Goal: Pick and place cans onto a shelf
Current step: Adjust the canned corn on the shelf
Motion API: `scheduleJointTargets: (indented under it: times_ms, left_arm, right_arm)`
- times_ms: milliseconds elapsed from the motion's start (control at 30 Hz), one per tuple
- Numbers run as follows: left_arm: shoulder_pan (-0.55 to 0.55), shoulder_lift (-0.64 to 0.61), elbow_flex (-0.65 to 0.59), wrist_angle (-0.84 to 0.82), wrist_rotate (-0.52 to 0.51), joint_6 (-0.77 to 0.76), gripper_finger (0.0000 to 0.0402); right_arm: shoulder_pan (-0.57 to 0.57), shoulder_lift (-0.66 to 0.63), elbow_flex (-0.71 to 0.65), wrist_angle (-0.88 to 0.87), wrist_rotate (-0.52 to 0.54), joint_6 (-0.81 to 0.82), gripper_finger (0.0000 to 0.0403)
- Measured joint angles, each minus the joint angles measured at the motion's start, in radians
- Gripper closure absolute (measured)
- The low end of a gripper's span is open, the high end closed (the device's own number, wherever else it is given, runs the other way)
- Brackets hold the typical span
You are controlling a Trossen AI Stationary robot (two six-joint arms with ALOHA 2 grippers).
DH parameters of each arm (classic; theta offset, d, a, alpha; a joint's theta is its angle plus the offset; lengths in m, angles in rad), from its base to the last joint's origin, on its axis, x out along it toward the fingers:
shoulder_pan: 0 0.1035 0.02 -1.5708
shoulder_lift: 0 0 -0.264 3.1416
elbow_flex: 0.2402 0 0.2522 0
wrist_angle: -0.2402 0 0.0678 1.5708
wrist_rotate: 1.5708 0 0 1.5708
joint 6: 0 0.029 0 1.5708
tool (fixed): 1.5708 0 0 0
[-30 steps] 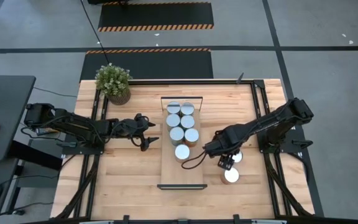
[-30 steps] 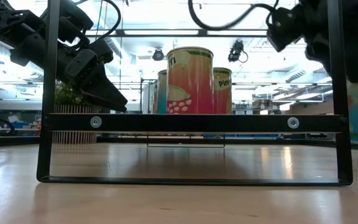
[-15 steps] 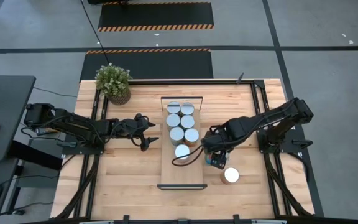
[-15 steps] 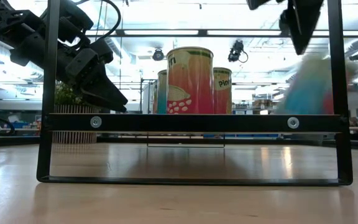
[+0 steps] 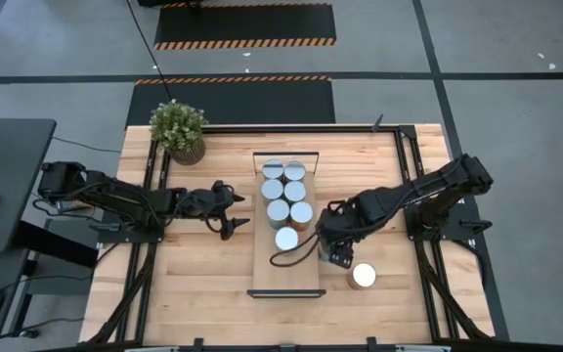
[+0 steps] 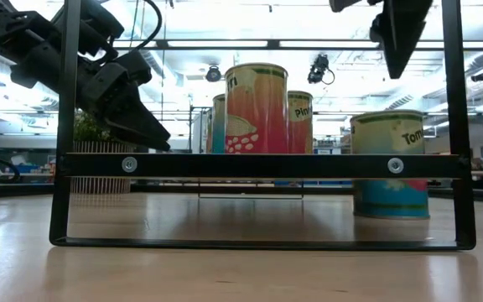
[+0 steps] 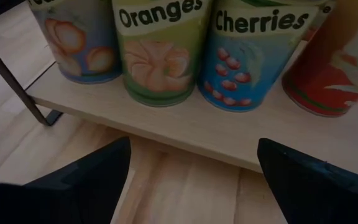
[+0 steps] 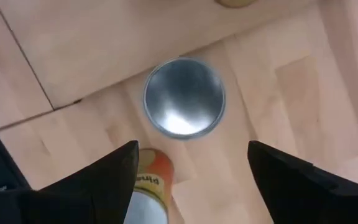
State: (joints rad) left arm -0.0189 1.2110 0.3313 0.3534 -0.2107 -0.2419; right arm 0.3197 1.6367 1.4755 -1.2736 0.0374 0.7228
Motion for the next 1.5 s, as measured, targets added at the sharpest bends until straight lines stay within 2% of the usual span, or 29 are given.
scheduleJointTargets:
  times_ms: [267, 433, 600, 800, 967, 1167, 1267, 1333, 1500]
  left_arm:
    - [-0.002, 0.0, 0.0, 0.0, 0.0, 0.002, 0.0044]
    - [-0.002, 0.0, 0.0, 0.0, -0.001, 0.002, 0.0044]
    - [-0.002, 0.0, 0.0, 0.0, -0.001, 0.001, 0.0044]
    - [-0.002, 0.0, 0.0, 0.0, -0.001, 0.001, 0.0044]
    - [-0.003, 0.0, 0.0, 0.0, 0.008, -0.009, 0.0044]
    - [-0.003, 0.0, 0.0, -0.002, 0.032, -0.01, 0.0044]
    - [-0.003, 0.0, 0.0, -0.004, 0.032, -0.009, 0.0044]
    - [-0.003, 0.0, 0.0, -0.006, 0.032, -0.009, 0.0044]
    - [-0.003, 0.0, 0.0, -0.008, 0.032, -0.009, 0.0044]
  right_arm:
    - [0.095, -0.001, -0.004, 0.002, 0.153, -0.212, 0.0081]
    - [0.118, -0.002, -0.078, 0.062, 0.162, -0.208, 0.0044]
    - [0.094, -0.001, -0.151, 0.091, 0.158, -0.203, 0.0006]
    - [0.037, -0.002, -0.118, 0.082, 0.151, -0.227, 0.0018]
    - [0.043, -0.002, -0.122, 0.081, 0.144, -0.229, 0.0019]
    - [0.081, -0.002, -0.118, -0.066, 0.146, -0.188, 0.002]
    - [0.116, -0.002, -0.12, -0.15, 0.223, -0.186, 0.0024]
    - [0.13, -0.007, -0.126, -0.145, 0.264, -0.2, 0.0025]
    - [0.129, -0.016, -0.132, -0.099, 0.26, -0.202, 0.0023]
